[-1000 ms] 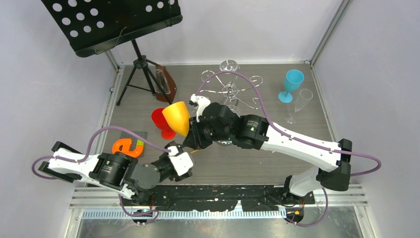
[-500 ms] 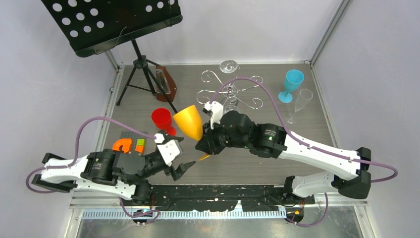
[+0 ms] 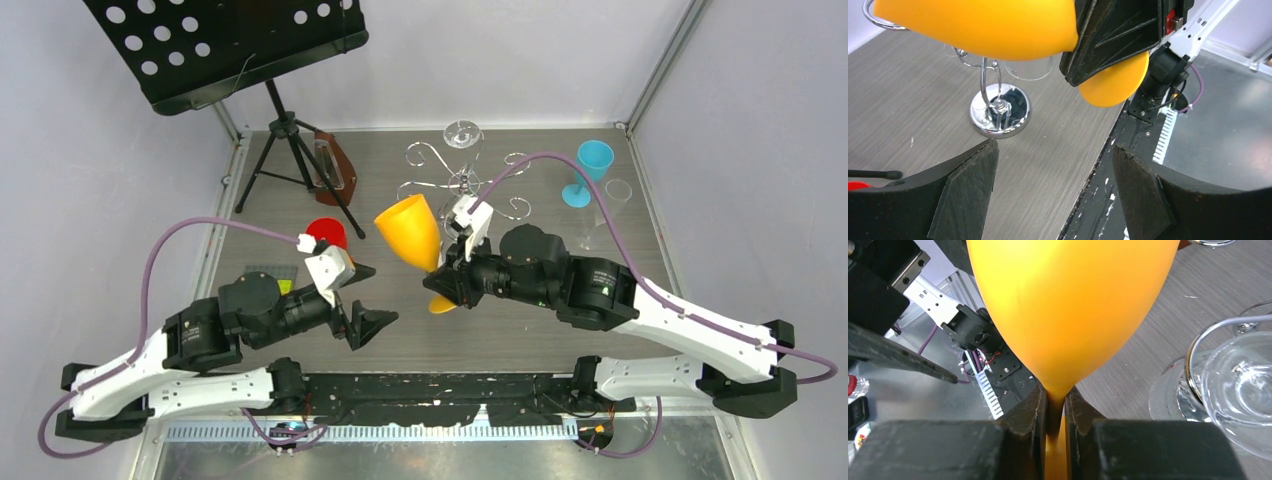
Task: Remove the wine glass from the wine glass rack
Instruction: Place the wine glass at the center of the board.
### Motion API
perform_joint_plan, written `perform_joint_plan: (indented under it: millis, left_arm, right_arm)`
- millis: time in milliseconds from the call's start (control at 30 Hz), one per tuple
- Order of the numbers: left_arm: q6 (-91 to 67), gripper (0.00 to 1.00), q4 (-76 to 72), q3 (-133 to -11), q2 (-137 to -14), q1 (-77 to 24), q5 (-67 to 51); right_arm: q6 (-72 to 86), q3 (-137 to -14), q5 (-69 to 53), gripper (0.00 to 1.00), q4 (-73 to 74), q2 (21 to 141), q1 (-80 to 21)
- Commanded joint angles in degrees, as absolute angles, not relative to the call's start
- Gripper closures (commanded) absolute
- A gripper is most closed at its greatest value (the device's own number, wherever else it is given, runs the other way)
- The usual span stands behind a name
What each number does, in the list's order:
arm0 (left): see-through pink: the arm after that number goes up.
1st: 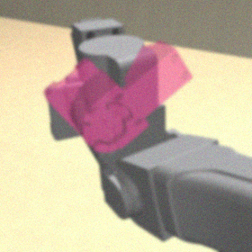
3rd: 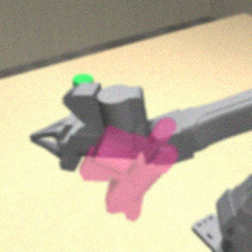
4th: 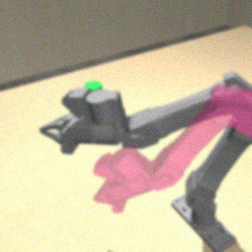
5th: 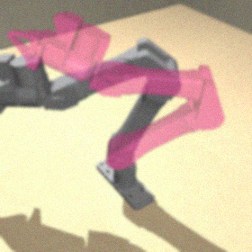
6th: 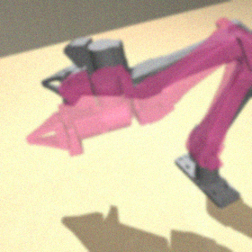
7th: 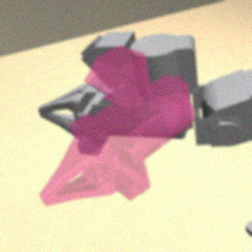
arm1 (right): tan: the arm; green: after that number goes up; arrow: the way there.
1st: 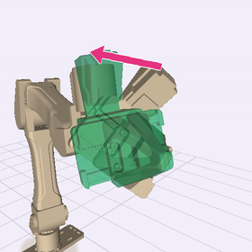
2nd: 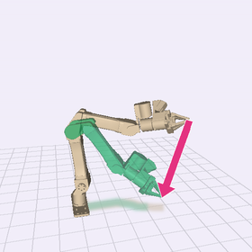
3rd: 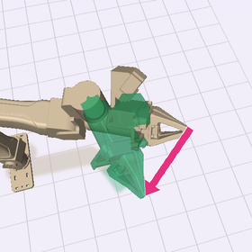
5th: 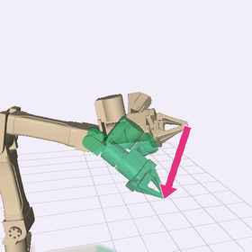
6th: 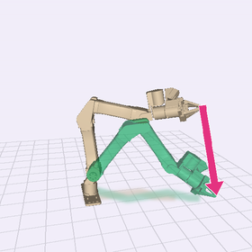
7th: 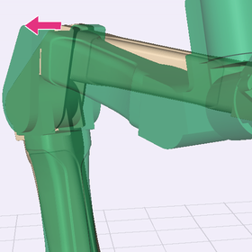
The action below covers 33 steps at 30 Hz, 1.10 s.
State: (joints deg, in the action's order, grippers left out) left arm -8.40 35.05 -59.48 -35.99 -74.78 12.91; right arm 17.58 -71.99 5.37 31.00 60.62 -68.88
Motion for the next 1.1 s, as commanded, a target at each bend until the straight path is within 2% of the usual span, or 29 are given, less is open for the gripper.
perform_joint_plan:
  millis: [0,133,400,533,800,900,1067]
  left_arm:
    - [-12.87,0.16,30.26,-59.53,-35.9,-69.3,1.35]
    - [-15.59,0.16,30.45,-59.77,-35.73,-62.14,-5.04]
    - [-25.42,0.16,26.13,-57.9,-36.65,-41.29,-27.9]
    - [-30.85,0.16,24.27,-57.27,-37.03,-32.75,-34.95]
    - [-51.34,0.19,12.3,-49.69,-38.0,-13.11,-53.58]
    - [-57.26,0.21,6.12,-46.36,-38.17,-9.38,-58.11]
    - [-57.94,0.21,7.03,-45.6,-38.32,-8.17,-60.62]
  right_arm:
    - [11.92,-71.43,5.49,0.94,30.21,57.52,-69.17]
    - [8.76,-72.19,4.95,0.94,31.49,55.37,-69.15]
    - [-0.11,-76.55,2.78,0.94,39.08,53.97,-69.17]
    - [-4.65,-79.39,1.79,0.94,43.92,54.12,-69.21]
    - [-16.64,-81.72,2.74,0.94,51.27,54.91,-71.51]
    - [-20.48,-82.41,4.42,0.94,52.5,55.75,-73.67]
    - [-24.13,-85.44,7.95,0.94,54.98,59.8,-75.97]
